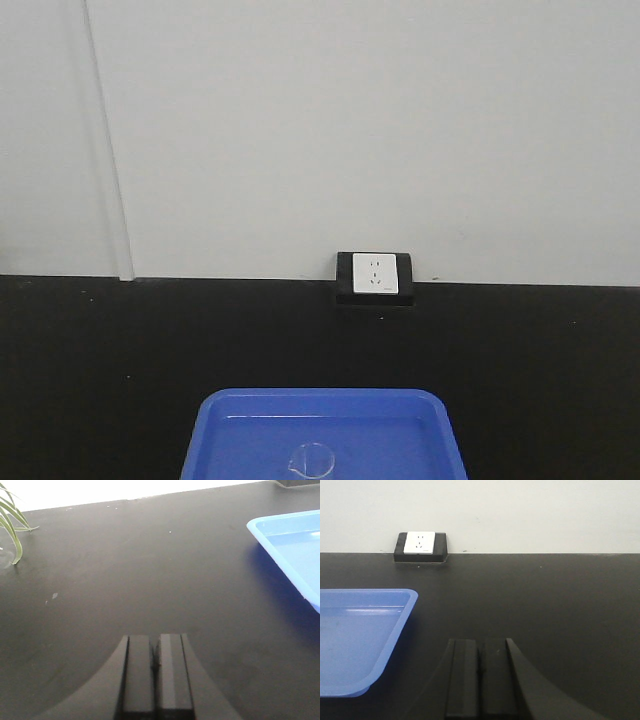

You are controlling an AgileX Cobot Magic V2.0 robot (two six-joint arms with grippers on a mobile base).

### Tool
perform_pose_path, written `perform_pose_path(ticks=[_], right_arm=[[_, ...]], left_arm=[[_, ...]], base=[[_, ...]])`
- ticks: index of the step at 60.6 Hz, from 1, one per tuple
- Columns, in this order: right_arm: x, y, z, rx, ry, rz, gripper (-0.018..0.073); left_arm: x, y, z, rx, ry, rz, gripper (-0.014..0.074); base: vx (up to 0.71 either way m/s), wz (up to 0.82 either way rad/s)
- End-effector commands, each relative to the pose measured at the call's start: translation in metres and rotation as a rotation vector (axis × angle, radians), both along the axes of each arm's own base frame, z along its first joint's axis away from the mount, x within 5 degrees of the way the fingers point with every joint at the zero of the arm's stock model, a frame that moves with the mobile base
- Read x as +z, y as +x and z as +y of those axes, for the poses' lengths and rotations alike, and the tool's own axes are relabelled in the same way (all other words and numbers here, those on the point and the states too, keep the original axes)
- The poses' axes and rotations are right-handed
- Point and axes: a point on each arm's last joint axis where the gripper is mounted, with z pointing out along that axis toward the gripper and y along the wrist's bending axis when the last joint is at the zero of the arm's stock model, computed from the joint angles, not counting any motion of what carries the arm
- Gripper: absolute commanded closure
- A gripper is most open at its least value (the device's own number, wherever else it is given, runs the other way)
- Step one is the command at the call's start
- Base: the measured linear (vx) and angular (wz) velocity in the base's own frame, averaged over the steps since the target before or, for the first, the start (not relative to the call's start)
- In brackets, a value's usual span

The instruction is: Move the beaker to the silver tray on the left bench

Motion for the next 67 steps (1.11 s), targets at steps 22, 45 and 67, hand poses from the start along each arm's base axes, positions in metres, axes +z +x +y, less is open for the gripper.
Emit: perform_pose_path(ticks=[22, 45, 67], right_arm=[[0.014, 0.0, 0.0, 0.002, -0.005, -0.173, 0.0571], [0.126, -0.013, 0.002, 0.012, -0.037, -0.573, 0.0571], [0.191, 0.096, 0.002, 0.022, -0.149, -0.334, 0.0571]], left_arm=[[0.0, 0.002, -0.001, -0.01, -0.005, -0.062, 0.0595], [0.0, 0.002, -0.001, -0.01, -0.005, -0.062, 0.0595], [0.0, 0.002, -0.001, -0.01, -0.005, -0.062, 0.0595]], base=[[0.0, 0.0], [0.0, 0.0], [0.0, 0.0]])
